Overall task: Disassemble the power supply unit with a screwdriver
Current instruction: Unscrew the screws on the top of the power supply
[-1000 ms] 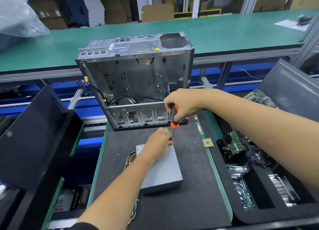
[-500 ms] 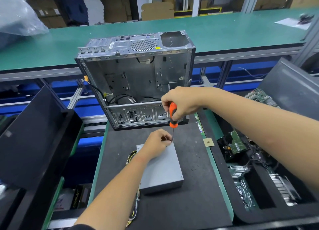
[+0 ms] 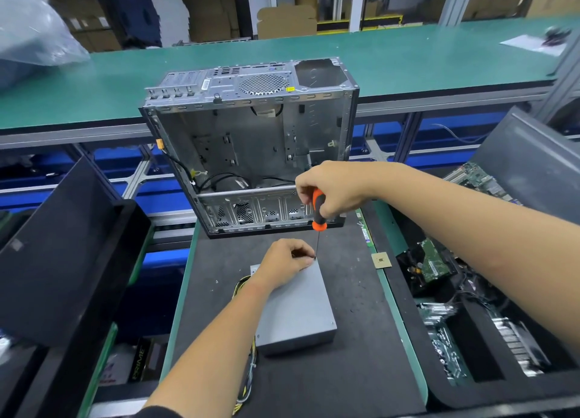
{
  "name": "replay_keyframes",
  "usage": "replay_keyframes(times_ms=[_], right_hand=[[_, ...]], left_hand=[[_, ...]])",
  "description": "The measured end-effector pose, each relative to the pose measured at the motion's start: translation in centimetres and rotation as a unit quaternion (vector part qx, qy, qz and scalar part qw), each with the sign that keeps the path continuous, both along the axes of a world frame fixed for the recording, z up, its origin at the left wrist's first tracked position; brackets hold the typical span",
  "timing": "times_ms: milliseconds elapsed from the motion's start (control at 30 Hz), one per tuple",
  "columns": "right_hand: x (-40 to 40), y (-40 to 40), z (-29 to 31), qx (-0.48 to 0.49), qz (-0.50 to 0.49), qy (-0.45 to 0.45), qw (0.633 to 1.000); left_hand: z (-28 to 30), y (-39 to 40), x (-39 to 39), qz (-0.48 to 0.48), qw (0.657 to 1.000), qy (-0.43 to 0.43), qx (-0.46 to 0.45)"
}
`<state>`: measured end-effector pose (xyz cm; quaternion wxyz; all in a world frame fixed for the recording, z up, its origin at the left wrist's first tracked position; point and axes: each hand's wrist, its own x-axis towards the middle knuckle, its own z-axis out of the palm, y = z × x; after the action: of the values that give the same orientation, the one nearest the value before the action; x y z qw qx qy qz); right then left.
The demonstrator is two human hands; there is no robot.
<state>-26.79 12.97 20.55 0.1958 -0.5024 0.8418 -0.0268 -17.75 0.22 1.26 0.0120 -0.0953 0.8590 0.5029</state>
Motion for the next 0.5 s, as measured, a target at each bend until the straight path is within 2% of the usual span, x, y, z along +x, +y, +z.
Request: replay_keyframes(times_ms=[100,267,433,500], right_hand=[[0.1,0.1,-0.5,-0.004,-0.006,0.012,1.0],[0.1,-0.4,-1.1,0.039,-0.02,0.1,0.994],[0.0,0.0,0.2,0.014,-0.003,-0.014,1.0],[0.2,-0.1,0.1,0.025,-0.005,-0.006,1.0]], left_hand=[[-0.2,-0.1,-0.1,-0.002,1.0,0.002,-0.002],[-0.2,-0.1,-0.2,-0.007,1.0,0.002,-0.005],[-0.2,-0.1,0.0,-0.009,1.0,0.01,0.005],[-0.2,-0.1,0.0,-0.01,1.0,0.01,0.007]])
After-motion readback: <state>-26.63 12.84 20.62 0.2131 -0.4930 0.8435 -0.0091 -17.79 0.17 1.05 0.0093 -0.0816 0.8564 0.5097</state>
